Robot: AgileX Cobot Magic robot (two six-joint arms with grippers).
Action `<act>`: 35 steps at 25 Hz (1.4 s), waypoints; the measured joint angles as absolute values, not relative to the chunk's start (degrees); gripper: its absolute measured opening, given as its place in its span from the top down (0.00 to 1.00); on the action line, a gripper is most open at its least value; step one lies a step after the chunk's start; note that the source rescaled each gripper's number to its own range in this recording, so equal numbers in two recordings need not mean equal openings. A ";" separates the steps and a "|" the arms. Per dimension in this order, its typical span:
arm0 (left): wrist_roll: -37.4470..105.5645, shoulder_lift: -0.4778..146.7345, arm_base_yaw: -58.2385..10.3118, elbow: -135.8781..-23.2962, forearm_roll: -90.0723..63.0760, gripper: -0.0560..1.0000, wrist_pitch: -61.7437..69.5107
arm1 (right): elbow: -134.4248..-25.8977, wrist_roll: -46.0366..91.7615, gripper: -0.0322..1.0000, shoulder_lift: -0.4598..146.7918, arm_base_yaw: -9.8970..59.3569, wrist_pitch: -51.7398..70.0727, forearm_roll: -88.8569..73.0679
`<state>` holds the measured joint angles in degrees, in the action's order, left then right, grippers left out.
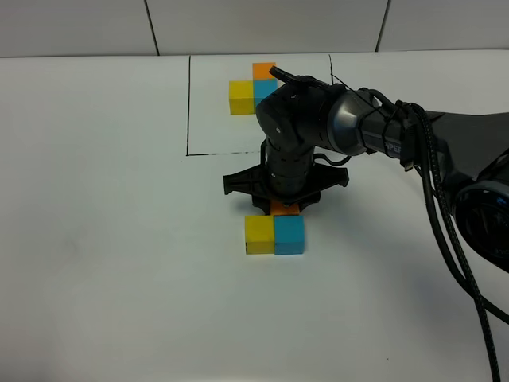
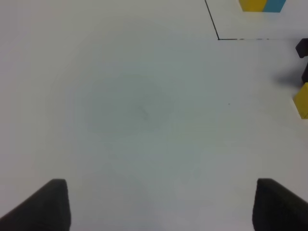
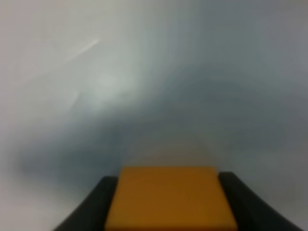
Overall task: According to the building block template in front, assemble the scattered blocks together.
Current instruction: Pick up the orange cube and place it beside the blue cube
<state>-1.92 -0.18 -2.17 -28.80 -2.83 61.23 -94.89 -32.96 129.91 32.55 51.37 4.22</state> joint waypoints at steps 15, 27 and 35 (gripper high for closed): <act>-1.92 -0.18 -2.17 -28.80 -2.83 0.16 61.23 | -95.13 -32.92 0.94 130.25 32.31 52.11 2.91; -2.13 -0.18 -2.17 -28.80 -2.83 0.16 61.23 | -95.43 -32.58 0.94 130.41 32.16 52.54 1.66; -2.13 -0.18 -2.17 -28.80 -2.83 0.16 61.23 | -95.43 -32.57 0.94 130.41 31.88 52.84 0.00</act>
<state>-2.13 -0.18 -2.17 -28.80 -2.83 61.23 -95.43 -32.57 130.41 31.88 52.84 0.00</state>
